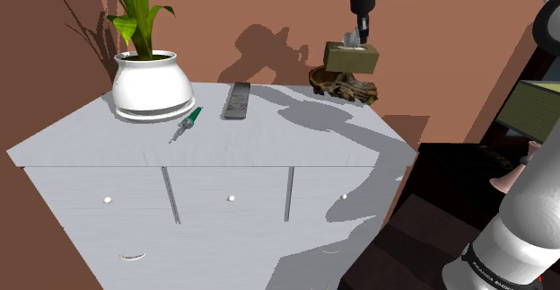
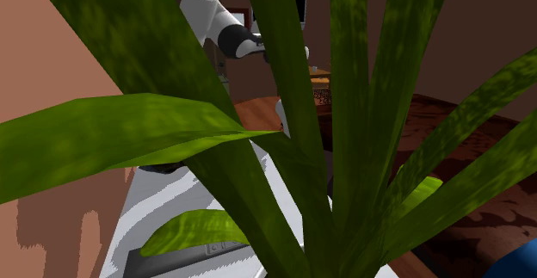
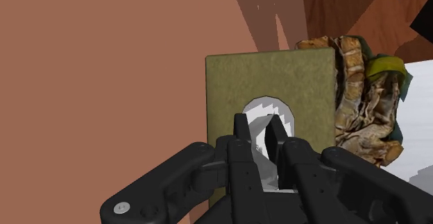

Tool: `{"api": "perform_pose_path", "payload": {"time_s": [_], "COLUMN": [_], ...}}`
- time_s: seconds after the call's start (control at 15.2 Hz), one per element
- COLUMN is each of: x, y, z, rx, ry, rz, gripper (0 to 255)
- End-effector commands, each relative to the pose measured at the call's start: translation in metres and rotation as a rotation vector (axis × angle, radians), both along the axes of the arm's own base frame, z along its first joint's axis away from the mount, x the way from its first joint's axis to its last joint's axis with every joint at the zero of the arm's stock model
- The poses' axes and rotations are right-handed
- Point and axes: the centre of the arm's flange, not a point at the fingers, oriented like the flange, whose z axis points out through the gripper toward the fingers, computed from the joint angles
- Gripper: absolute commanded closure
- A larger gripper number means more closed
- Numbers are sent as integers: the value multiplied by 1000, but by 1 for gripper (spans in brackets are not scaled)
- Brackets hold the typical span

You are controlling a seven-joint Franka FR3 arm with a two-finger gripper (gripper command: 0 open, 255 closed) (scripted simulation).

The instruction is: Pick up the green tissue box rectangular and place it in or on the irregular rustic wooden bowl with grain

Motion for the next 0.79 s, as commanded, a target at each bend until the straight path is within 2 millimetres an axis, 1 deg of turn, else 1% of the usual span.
{"api": "perform_pose_path", "payload": {"time_s": [0.0, 0.46, 0.53, 0.73], "x": [0, 0, 0, 0], "y": [0, 0, 0, 0], "z": [-9, -9, -9, -9], "rx": [0, 0, 0, 0], "ry": [0, 0, 0, 0], "rz": [0, 0, 0, 0], "gripper": [255, 255, 0, 0]}}
